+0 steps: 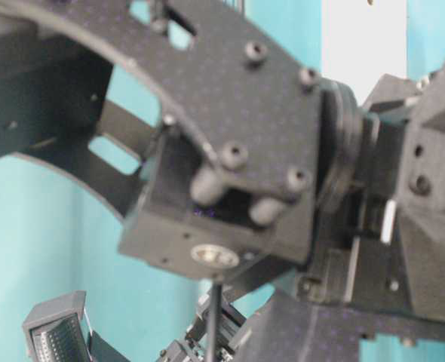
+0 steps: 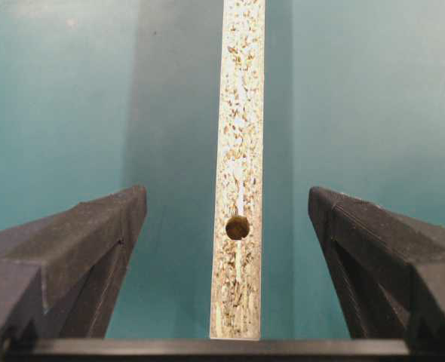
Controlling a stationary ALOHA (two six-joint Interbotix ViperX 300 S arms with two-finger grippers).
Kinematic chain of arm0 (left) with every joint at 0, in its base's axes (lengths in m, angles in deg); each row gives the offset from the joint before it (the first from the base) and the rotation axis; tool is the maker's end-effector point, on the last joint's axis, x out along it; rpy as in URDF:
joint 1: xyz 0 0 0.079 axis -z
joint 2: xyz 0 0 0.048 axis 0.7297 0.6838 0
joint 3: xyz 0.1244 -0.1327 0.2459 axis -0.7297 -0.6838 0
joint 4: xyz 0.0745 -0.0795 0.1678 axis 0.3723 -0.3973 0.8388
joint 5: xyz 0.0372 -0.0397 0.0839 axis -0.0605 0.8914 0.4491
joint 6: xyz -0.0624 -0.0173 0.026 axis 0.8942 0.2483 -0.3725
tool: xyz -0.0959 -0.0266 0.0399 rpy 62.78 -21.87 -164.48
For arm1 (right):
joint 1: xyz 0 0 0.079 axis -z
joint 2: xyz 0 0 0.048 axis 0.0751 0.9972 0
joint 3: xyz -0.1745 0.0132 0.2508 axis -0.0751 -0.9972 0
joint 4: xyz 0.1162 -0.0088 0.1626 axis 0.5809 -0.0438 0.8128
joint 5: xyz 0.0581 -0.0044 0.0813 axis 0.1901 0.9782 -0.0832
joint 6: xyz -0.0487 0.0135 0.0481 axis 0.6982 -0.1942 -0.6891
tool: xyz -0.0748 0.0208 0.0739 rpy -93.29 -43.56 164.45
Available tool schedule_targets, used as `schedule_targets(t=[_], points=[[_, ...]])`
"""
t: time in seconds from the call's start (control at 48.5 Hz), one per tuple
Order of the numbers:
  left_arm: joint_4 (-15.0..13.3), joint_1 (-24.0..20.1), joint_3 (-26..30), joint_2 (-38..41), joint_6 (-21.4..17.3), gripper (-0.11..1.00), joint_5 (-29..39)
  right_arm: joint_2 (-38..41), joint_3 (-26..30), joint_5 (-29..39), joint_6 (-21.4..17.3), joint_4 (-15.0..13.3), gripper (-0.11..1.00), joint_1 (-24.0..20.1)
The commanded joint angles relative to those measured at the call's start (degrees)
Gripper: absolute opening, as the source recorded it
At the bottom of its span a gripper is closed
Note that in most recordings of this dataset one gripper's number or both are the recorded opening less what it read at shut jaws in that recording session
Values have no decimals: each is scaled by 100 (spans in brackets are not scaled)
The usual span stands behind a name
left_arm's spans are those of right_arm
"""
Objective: Insert the rod into the hole on the wooden board.
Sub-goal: 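Lower the right gripper over the wooden peg and close on it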
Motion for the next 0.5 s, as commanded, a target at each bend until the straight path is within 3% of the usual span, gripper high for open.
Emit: schedule_targets(t=[0.0,0.144,0.289,0.475], points=[[9,26,53,-79,9,99,-35,-132,141,-9,0,-18,44,-18],[9,18,53,-79,9,99,-35,-132,141,53,-9,-18,38,-18],[9,26,53,-79,9,99,-35,-141,149,123,-9,-18,25,-18],[9,18,53,-79,9,99,-35,-132,149,88,-9,-26,25,-18]])
